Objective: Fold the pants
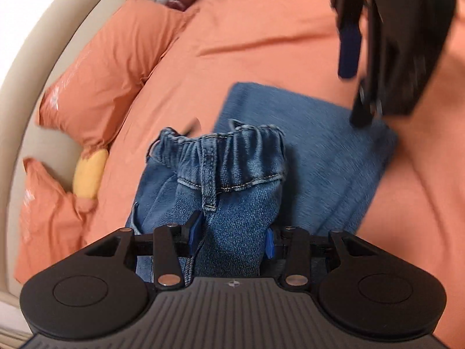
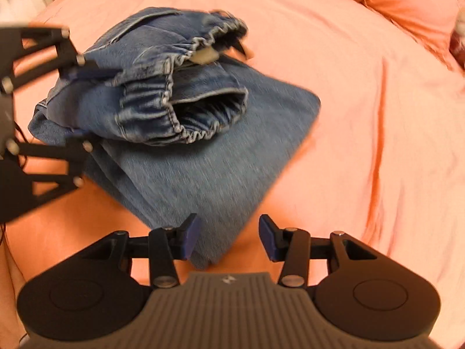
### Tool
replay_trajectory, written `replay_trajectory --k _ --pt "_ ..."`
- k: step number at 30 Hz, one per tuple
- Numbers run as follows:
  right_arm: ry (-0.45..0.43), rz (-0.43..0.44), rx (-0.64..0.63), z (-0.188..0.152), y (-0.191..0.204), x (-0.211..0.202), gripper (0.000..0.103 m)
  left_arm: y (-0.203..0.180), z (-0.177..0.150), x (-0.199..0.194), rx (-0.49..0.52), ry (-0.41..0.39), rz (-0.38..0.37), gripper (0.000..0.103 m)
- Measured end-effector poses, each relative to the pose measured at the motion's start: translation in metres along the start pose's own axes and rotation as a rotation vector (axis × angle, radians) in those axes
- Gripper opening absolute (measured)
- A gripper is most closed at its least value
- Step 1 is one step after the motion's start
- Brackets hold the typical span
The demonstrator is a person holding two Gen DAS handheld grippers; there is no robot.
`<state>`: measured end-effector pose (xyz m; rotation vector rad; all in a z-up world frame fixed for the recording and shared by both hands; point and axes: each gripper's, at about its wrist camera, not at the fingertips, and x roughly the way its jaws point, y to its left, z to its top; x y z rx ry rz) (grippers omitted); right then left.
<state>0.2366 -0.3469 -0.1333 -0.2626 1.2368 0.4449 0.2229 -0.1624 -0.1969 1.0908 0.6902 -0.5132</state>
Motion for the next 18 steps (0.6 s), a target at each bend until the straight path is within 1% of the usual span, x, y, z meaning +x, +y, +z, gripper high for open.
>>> replay_trajectory --k 2,4,6,8,10,11,14,15,18 --pt "0.003 0.014 0.027 -0.005 -0.007 -0.001 0.043 -0.008 -0.002 0.005 0.032 0.01 0.002 0.049" --pt "-0.002 0.038 0.061 -0.008 -0.014 0.0 0.043 -0.012 -0.004 0.005 0.045 0.004 -0.005 0.054" --pt "-0.014 0.066 0.099 -0.01 -0.017 -0.002 0.043 -0.007 -0.007 0.0 0.028 -0.019 -0.05 0.073" --pt "-0.027 0.09 0.131 -0.01 -0.017 -0.004 0.043 -0.003 -0.009 -0.01 -0.007 -0.045 -0.113 0.084" --pt "-0.052 0.114 0.154 -0.01 -0.017 -0.011 0.043 0.002 -0.013 -0.018 -0.036 -0.073 -0.15 0.086" --pt "-0.065 0.121 0.16 -0.008 -0.015 -0.016 0.043 0.004 -0.015 -0.024 -0.049 -0.089 -0.166 0.088" --pt "-0.109 0.151 0.171 0.0 -0.006 -0.03 0.043 0.015 -0.027 -0.04 -0.108 -0.129 -0.242 0.088" --pt "-0.122 0.165 0.173 0.002 -0.004 -0.033 0.043 0.019 -0.032 -0.045 -0.124 -0.144 -0.257 0.089" --pt "-0.155 0.203 0.182 0.016 0.005 -0.041 0.043 0.03 -0.05 -0.055 -0.124 -0.168 -0.252 0.089"
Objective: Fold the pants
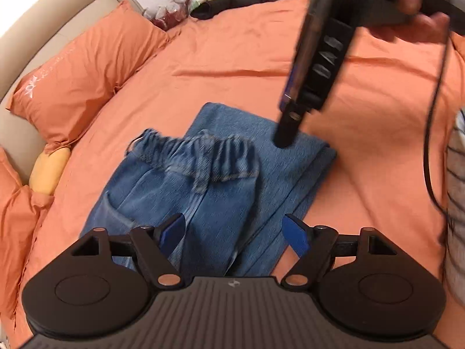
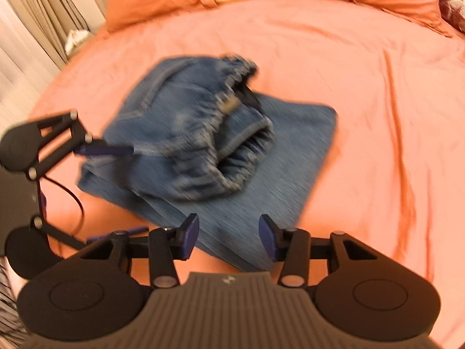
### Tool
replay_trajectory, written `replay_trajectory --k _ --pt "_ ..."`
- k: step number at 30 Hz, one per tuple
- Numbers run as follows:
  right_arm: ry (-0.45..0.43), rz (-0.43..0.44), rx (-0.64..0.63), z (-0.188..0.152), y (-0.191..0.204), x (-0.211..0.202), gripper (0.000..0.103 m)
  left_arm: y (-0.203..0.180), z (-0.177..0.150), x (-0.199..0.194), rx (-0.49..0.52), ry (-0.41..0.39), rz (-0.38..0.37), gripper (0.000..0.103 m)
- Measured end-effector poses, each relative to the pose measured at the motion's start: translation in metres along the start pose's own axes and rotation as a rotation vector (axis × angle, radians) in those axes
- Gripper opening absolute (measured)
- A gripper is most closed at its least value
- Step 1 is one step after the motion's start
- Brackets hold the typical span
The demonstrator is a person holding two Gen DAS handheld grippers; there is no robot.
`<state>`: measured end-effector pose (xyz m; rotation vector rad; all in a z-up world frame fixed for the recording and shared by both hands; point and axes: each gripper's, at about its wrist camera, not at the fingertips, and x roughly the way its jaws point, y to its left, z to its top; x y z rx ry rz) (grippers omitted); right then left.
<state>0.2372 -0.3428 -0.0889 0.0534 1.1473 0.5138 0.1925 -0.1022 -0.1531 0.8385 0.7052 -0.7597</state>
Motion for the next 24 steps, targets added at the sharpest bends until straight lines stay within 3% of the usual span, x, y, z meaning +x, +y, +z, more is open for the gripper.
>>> replay_trajectory --k 5,9,14,16,18,19,20,22,24 --pt "-0.039 0.024 0.032 0.031 0.014 0.009 0.043 0.027 -0.044 -0.004 -0.013 0.074 0.033 0.089" --pt "-0.046 0.033 0.116 0.054 0.009 0.026 0.043 0.052 -0.086 0.0 -0.096 0.162 0.05 0.088" --pt "-0.012 0.029 0.208 0.074 0.0 0.053 0.045 0.069 -0.118 0.014 -0.195 0.214 0.059 0.085" --pt "-0.004 0.044 0.249 0.078 -0.004 0.061 0.046 0.072 -0.123 0.02 -0.227 0.218 0.048 0.079" --pt "-0.001 0.061 0.286 0.079 -0.006 0.067 0.043 0.074 -0.125 0.026 -0.249 0.233 0.064 0.063" --pt "0.002 0.073 0.298 0.08 -0.006 0.069 0.036 0.075 -0.126 0.03 -0.261 0.245 0.071 0.058" --pt "0.0 0.064 0.293 0.081 -0.003 0.069 0.035 0.077 -0.128 0.032 -0.271 0.258 0.063 0.046" --pt "-0.018 0.034 0.228 0.082 0.008 0.061 0.031 0.083 -0.135 0.031 -0.315 0.257 0.025 0.036" --pt "-0.064 0.009 0.152 0.082 0.025 0.046 0.019 0.085 -0.139 0.026 -0.343 0.232 0.017 0.029"
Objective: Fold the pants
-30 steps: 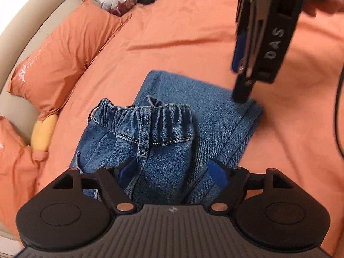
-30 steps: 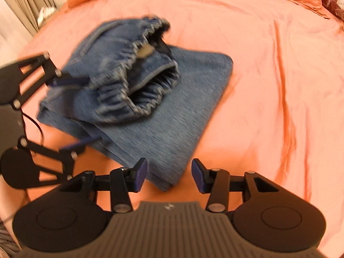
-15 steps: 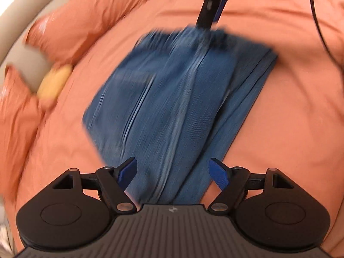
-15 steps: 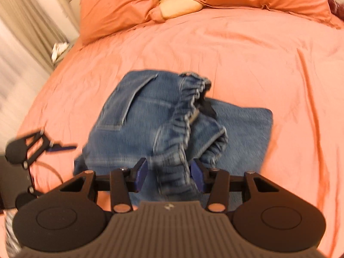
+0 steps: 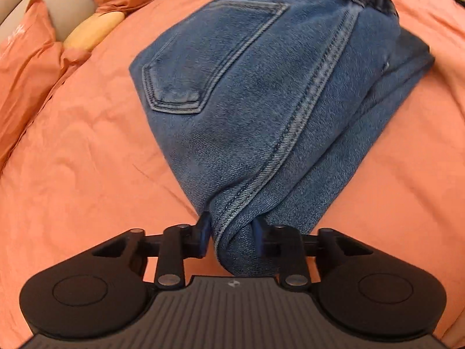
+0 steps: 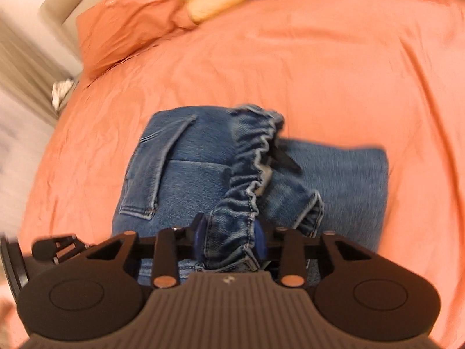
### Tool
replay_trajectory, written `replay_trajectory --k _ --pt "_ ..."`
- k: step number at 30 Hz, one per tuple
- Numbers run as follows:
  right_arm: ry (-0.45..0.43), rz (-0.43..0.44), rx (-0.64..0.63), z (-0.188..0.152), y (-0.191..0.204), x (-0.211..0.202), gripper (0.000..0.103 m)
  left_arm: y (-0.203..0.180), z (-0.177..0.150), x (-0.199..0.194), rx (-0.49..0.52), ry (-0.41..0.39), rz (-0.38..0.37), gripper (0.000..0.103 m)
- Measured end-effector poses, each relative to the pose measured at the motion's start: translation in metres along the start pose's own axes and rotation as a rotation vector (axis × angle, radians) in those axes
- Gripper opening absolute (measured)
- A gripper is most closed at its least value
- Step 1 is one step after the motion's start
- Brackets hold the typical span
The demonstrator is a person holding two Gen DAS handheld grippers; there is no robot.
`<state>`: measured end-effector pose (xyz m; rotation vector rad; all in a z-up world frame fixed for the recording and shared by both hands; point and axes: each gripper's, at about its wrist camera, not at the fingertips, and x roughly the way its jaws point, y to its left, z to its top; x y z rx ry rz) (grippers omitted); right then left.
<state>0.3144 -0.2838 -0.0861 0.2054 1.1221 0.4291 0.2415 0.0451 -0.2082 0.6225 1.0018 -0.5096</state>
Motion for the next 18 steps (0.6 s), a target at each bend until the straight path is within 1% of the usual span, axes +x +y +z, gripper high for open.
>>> replay_trajectory --k 3,4,6,8,9,12,15,18 --pt "-0.065 0.039 -0.069 -0.006 0.023 -0.034 0.015 -0.001 -0.011 -0.006 -0.004 -0.057 0.011 0.024" --pt "-0.081 0.038 -0.098 -0.011 0.03 -0.046 0.007 -0.003 -0.015 -0.01 0.0 -0.082 0.019 0.023" --pt "-0.089 0.018 -0.121 -0.024 0.035 -0.061 0.007 -0.007 -0.021 -0.019 0.012 -0.121 0.032 0.018" --pt "-0.076 -0.006 -0.109 -0.04 0.03 -0.068 0.006 -0.014 -0.027 -0.028 0.042 -0.15 0.047 0.013" --pt "-0.06 -0.022 -0.106 -0.049 0.025 -0.067 0.006 -0.021 -0.032 -0.034 0.061 -0.16 0.054 0.012" --pt "-0.006 -0.059 -0.055 -0.079 0.001 -0.052 0.004 -0.028 -0.035 -0.032 0.11 -0.144 0.053 0.011" --pt "-0.007 -0.087 -0.014 -0.094 -0.017 -0.034 0.003 -0.035 -0.033 -0.027 0.142 -0.122 0.063 0.011" --pt "0.002 -0.092 0.032 -0.101 -0.024 -0.018 0.003 -0.032 -0.031 -0.025 0.129 -0.09 0.048 0.011"
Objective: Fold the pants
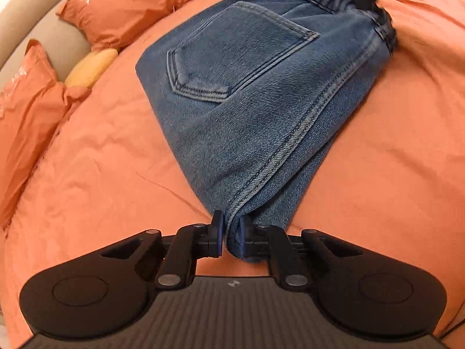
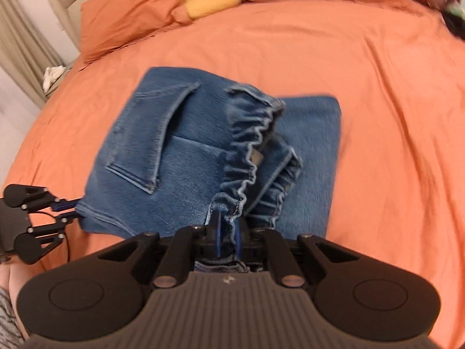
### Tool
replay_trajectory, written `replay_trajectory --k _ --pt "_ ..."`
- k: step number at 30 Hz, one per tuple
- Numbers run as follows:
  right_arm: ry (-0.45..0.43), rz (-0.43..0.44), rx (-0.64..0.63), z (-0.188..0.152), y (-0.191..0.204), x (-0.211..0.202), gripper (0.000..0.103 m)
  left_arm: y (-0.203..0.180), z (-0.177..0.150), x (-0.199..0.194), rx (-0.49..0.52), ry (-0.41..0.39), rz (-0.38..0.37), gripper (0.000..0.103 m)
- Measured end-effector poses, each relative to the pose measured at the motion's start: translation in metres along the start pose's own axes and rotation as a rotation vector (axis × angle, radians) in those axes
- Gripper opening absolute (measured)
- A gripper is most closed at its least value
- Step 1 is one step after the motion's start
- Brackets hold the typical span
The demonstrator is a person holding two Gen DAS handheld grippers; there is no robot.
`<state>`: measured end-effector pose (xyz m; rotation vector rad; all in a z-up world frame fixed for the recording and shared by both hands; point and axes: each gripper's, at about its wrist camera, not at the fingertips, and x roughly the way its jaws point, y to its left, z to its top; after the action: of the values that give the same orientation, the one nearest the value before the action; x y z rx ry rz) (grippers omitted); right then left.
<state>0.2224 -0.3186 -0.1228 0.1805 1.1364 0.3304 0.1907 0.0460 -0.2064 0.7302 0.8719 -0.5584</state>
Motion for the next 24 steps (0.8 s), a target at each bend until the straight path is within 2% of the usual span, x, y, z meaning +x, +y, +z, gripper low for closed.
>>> replay_trajectory --k 3,5,7,11,12,14,16,19,22,24 --pt "-0.011 -0.016 -0.019 -0.006 0.007 0.0 0.003 0.011 0.003 -0.008 -0.056 0.021 -0.047 0.011" --pt "-0.035 -0.011 -0.044 -0.008 0.019 -0.009 0.004 0.026 0.008 -0.015 -0.14 0.037 -0.106 0.011" --pt "-0.077 0.078 0.02 -0.006 0.021 -0.027 0.004 0.036 0.016 -0.028 -0.19 0.016 -0.16 0.015" --pt "-0.087 0.228 0.192 -0.01 0.008 -0.042 0.0 0.037 0.043 -0.052 -0.17 -0.054 -0.173 0.02" --pt "-0.072 0.233 0.205 -0.013 0.006 -0.039 0.0 0.036 0.051 -0.055 -0.167 -0.073 -0.175 0.022" --pt "-0.036 0.147 0.184 -0.021 0.001 -0.025 0.0 0.031 0.069 -0.052 -0.158 -0.097 -0.17 0.023" --pt "0.005 0.1 0.185 -0.029 -0.007 -0.003 0.0 0.022 0.087 -0.044 -0.139 -0.113 -0.147 0.023" --pt "0.016 0.126 0.253 -0.033 -0.023 0.016 0.001 0.009 0.112 -0.027 -0.16 -0.127 -0.201 0.023" --pt "0.006 0.15 0.249 -0.031 -0.025 0.014 0.002 -0.012 0.133 -0.012 -0.155 -0.131 -0.265 0.022" --pt "-0.003 0.147 0.21 -0.03 -0.021 0.009 0.004 -0.032 0.139 -0.001 -0.108 -0.093 -0.289 0.015"
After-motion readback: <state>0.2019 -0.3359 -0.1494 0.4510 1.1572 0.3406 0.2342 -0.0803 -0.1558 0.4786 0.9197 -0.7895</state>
